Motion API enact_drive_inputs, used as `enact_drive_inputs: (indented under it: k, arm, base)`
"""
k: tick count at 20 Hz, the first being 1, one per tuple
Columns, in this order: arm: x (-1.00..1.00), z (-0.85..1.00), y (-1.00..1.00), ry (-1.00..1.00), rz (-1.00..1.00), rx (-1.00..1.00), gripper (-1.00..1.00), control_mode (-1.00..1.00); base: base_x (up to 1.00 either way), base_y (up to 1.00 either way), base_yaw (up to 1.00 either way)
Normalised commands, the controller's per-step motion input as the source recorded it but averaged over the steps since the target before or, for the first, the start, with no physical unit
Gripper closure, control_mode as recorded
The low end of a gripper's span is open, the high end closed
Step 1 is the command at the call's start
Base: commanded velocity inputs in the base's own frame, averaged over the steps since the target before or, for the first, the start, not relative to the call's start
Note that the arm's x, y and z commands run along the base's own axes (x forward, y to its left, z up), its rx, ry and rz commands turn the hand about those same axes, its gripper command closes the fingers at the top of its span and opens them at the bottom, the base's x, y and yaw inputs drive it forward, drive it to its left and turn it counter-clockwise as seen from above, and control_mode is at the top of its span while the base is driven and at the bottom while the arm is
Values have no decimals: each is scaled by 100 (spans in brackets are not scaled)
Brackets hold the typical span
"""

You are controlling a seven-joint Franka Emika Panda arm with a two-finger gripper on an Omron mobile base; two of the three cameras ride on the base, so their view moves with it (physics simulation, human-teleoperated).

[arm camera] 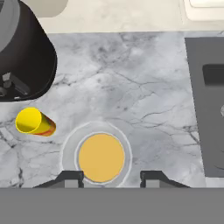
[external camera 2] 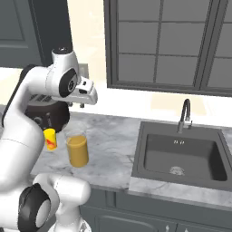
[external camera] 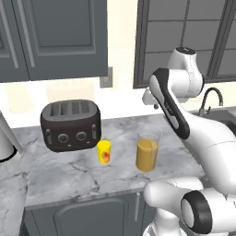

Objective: Place the pitcher and cup on the dining counter for serving.

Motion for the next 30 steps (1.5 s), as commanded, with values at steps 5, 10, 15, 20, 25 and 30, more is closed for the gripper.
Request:
enact_drive_inputs:
  k: [5, 10, 15, 20, 25, 30]
  arm:
    - [-38, -7, 10, -7, 0, 0, -100, -100]
    - [-41, -60, 39, -2, 0, 0, -100, -100]
    - [-32, -82, 8, -10, -2, 0, -100, -100]
    - [-3, -58, 0, -14, -6, 0, -100, -100]
    - [6, -47, 0, -4, -6, 0, -100, -100]
    - [18, -16, 0, 0, 0, 0, -100, -100]
  base:
    - [0, 0, 0]
    - [0, 0, 0]
    - [0, 0, 0]
    - [0, 0, 0]
    - [0, 0, 0]
    - [0, 0, 0]
